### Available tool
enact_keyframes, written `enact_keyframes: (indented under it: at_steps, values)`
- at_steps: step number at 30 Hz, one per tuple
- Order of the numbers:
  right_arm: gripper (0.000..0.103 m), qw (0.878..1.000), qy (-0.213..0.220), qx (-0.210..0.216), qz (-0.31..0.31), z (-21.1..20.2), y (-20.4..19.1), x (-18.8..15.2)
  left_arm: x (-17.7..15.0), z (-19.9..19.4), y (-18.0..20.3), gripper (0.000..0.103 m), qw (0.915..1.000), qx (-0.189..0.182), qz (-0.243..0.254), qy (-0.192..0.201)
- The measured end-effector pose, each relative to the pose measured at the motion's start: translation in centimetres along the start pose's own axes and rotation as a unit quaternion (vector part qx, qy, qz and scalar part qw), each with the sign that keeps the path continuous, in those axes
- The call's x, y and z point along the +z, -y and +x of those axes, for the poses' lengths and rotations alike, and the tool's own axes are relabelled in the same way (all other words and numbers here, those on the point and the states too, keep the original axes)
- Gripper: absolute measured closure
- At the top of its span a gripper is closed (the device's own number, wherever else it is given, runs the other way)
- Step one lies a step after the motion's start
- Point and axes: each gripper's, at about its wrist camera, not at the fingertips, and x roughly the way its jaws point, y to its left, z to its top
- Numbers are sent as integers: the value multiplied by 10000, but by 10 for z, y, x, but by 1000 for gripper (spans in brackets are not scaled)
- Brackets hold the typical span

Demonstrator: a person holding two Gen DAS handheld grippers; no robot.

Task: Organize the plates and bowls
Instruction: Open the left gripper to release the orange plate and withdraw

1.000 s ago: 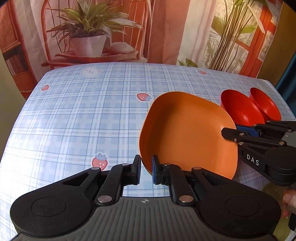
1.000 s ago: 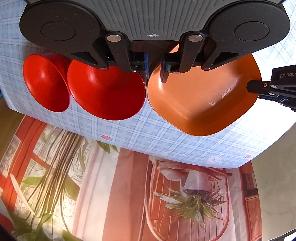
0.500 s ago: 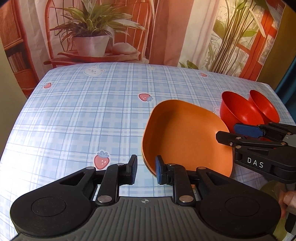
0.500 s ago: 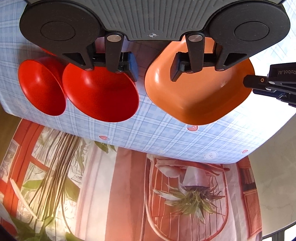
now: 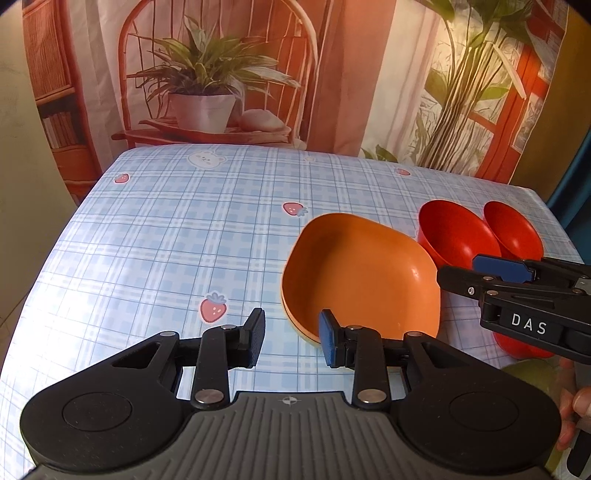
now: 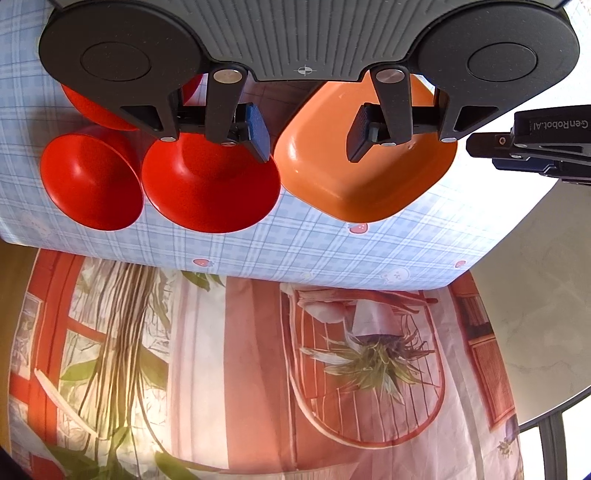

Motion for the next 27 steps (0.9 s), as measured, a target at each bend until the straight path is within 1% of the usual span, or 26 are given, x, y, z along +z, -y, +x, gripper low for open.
enact_keyframes:
  at_steps: [6, 11, 13, 15, 17, 23, 27]
  values:
    - [60, 9998, 186, 29, -94, -28, 6, -13, -20, -19, 17, 70, 9997, -210, -19, 140]
    - [61, 9992, 247, -95, -294, -52, 8, -36, -42, -27, 41, 70, 9995, -290, 64, 91]
    - [61, 9991, 254, -228, -243, -61, 12, -45, -51, -27, 49, 70, 9993, -384, 25, 6]
    - [62, 9993, 250, -266, -126, -69, 19, -55, -60, -27, 56, 70, 9987, -504, 8, -74]
    - [62, 9993, 216, -301, -38, -77, 25, -65, -66, -27, 64, 70, 9984, -546, 66, -123]
    - [62, 9985, 195, -516, -2, -98, 39, -95, -77, -32, 85, 70, 9970, -713, 307, -34]
    - [62, 9978, 64, -585, 310, -105, 55, -118, -87, -30, 96, 70, 9957, -835, 378, -103]
